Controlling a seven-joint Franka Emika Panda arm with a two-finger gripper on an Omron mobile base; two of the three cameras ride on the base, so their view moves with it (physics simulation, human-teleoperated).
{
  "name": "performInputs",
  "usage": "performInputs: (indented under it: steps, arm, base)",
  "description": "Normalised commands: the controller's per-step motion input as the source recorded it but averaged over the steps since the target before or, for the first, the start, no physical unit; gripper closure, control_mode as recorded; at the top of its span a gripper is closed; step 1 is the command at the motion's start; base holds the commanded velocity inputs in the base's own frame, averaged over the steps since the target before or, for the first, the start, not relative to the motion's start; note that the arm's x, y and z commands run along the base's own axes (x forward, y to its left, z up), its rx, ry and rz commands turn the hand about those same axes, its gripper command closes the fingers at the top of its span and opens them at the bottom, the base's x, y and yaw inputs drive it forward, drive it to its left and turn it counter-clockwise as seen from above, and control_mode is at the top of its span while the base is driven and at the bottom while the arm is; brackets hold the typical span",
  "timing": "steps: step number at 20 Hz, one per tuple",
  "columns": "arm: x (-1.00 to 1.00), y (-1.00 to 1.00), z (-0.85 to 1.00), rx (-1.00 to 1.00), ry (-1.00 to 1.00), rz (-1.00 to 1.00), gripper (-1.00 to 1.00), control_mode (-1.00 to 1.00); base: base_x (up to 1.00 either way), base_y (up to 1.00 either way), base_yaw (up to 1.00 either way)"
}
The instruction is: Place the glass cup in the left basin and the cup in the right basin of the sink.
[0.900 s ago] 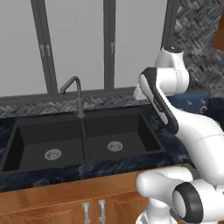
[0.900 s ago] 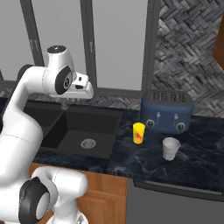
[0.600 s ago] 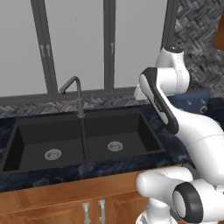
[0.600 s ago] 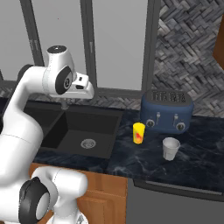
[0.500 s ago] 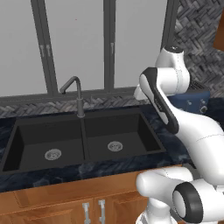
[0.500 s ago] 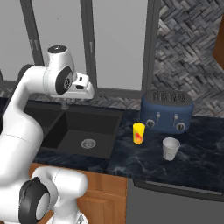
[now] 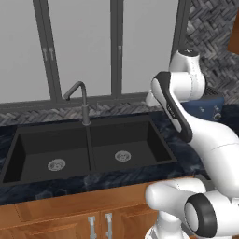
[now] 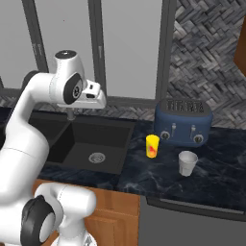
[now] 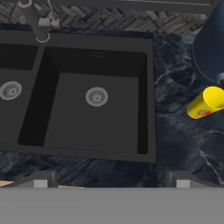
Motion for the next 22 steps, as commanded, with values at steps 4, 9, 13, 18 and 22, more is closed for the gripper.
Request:
performInputs:
  steps: [4,9,13,18,22]
  arm:
    - [0.00,-0.17,0.00,0.00,0.00,0.00,-1.00,-1.00]
    - [0.00,-0.15,0.00,0.00,0.00,0.00,-1.00,-1.00]
    - [0.00,-0.14,-0.01,0.00,0.00,0.00,-1.00,-1.00]
    - [0.00,-0.15,-0.03,0.00,0.00,0.00,-1.00,-1.00]
    - [0.00,-0.18,-0.10,-0.01,0.00,0.00,-1.00,-1.00]
  base:
    - [0.00,0.00,0.00]
    - [0.00,0.00,0.00]
    - [0.00,0.00,0.00]
    - [0.00,0.00,0.00]
    - [0.00,0.00,0.00]
